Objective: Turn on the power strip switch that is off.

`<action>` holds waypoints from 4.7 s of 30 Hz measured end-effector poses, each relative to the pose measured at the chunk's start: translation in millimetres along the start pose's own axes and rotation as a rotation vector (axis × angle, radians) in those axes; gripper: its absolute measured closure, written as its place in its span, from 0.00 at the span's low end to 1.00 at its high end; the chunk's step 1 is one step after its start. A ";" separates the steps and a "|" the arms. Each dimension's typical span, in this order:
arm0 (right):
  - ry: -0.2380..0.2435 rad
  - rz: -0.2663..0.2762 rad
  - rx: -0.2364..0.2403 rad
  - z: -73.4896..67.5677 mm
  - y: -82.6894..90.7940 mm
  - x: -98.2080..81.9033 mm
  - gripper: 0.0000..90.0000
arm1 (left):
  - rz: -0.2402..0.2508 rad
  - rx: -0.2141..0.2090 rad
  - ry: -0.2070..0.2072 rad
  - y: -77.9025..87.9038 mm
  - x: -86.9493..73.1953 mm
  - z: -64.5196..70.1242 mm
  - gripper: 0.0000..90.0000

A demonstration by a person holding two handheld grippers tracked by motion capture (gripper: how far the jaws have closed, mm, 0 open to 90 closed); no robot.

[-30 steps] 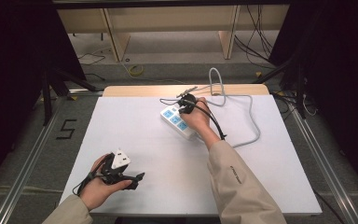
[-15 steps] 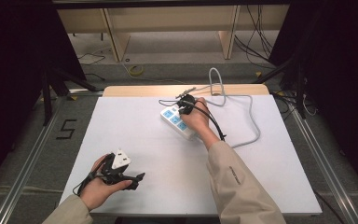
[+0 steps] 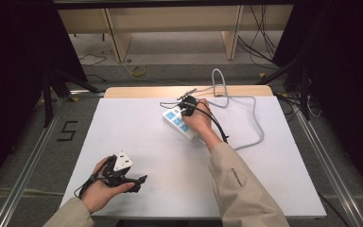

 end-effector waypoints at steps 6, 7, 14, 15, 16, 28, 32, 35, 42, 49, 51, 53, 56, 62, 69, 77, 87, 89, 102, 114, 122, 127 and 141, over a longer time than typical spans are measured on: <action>-0.004 -0.006 0.017 -1.5 -0.6 -0.1 1.00 | -0.002 0.001 0.002 -0.2 -0.2 -0.1 0.18; -0.009 0.005 0.025 -2.3 -1.1 -0.2 1.00 | -0.001 0.001 0.003 -0.5 -0.4 -0.1 0.18; 0.001 0.010 -0.036 -8.6 -4.2 1.8 1.00 | -0.003 0.002 0.006 0.9 -2.2 -1.5 0.18; 0.009 0.004 -0.037 -8.7 -3.6 2.0 1.00 | -0.001 0.004 0.008 0.6 -2.2 -1.7 0.18; 0.008 0.003 -0.035 -9.1 -3.6 2.5 1.00 | -0.001 0.004 0.012 0.7 -2.1 -1.6 0.18; -0.050 0.005 0.020 -0.8 1.6 -0.3 1.00 | 0.002 0.005 0.008 0.9 -1.5 -0.9 0.18; -0.067 0.036 0.018 2.8 8.3 0.9 1.00 | 0.002 0.004 0.009 0.5 -1.3 -0.6 0.18; -0.075 0.049 0.019 4.5 13.5 2.6 1.00 | -0.001 0.004 0.007 0.6 -1.1 -0.3 0.18; -0.076 0.047 0.025 7.2 16.7 -1.3 0.96 | -0.003 0.006 0.006 0.5 -0.9 -0.2 0.18; -0.064 0.061 0.036 5.4 20.3 -8.5 0.90 | -0.004 0.008 0.006 0.5 -0.9 -0.1 0.18; -0.069 0.065 0.033 4.4 22.1 -10.8 0.88 | -0.005 0.008 0.005 0.4 -0.8 0.0 0.18; -0.073 0.069 0.033 4.5 24.0 -13.1 0.86 | -0.006 0.010 0.004 0.2 -0.7 0.1 0.18; -0.079 0.067 0.036 5.5 26.9 -16.9 0.82 | -0.007 0.011 0.004 0.1 -0.8 0.0 0.18; -0.098 0.075 0.042 9.1 32.6 -27.0 0.77 | -0.007 0.015 0.003 -0.3 -0.2 0.3 0.18; -0.120 0.088 0.056 13.3 43.1 -38.8 0.73 | -0.010 0.015 -0.001 -1.1 0.4 0.2 0.18; -0.129 0.097 0.075 17.0 57.9 -52.9 0.69 | -0.015 0.015 0.000 -2.5 1.0 0.4 0.18; -0.122 0.104 0.110 13.7 79.5 -68.3 0.65 | -0.020 0.017 0.001 -3.4 1.2 0.2 0.18; -0.115 0.103 0.112 13.0 83.1 -72.0 0.64 | -0.019 0.019 0.001 -3.3 1.2 0.0 0.18; -0.119 0.121 0.159 13.7 103.4 -103.7 0.54 | -0.023 0.020 0.005 -4.0 1.1 -0.5 0.18; -0.127 0.153 0.178 14.4 120.9 -136.1 0.46 | -0.026 0.022 0.007 -3.9 0.8 -1.2 0.18; -0.127 0.175 0.196 12.1 133.5 -165.0 0.43 | -0.025 0.023 0.006 -3.6 0.8 -1.2 0.18; -0.133 0.201 0.204 10.6 142.0 -184.2 0.43 | -0.024 0.024 0.006 -3.6 0.9 -1.0 0.18; -0.148 0.237 0.197 7.4 156.7 -218.1 0.40 | -0.024 0.025 0.008 -3.1 1.7 -0.2 0.18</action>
Point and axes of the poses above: each handheld gripper's, and its own axes: y roughly backward along the jaws, x roughly out of its top, z roughly to its right, the point moved 1 cm from there along -y, roughly forward along the jaws, and after that the axes turned 7 degrees about -z, right-handed, at the moved point
